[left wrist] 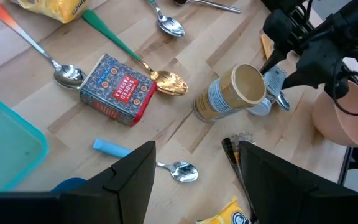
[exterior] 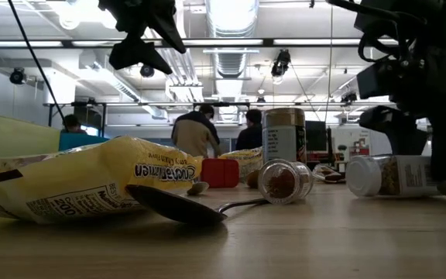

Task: Pick & Place Food Item
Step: Put the white seasoning bottle into the light blue bin

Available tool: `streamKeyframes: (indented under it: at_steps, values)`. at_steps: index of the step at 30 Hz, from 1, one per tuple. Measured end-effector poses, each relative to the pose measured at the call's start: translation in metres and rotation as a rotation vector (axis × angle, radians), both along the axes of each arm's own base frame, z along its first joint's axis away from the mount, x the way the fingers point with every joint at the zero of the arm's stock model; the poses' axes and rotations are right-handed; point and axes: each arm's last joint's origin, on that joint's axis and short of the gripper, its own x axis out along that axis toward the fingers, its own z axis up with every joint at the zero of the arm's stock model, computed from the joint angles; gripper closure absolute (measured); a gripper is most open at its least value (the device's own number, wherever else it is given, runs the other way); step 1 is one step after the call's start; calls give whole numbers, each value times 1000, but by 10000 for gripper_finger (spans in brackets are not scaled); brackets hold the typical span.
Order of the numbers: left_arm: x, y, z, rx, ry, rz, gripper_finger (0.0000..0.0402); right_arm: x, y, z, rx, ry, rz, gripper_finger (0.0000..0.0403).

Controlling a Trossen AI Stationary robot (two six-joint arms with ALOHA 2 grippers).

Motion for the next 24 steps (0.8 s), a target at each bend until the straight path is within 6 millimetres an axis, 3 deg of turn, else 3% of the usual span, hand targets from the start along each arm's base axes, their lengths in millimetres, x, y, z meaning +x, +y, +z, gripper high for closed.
streamKeyframes:
  at_steps: [6, 14, 18, 24]
  values:
    - [0, 0, 0, 8, 1, -13, 167, -2, -1, 22, 57, -79, -88, 208]
    - [11, -5, 12, 48, -159, -145, 167, -21, -7, 76, 187, -192, -292, 208]
    - [18, -12, 22, 157, -282, -252, 167, -24, -8, 99, 255, -261, -365, 208]
    - [27, -22, 35, 404, -423, -429, 164, -12, -6, 128, 306, -350, -458, 208]
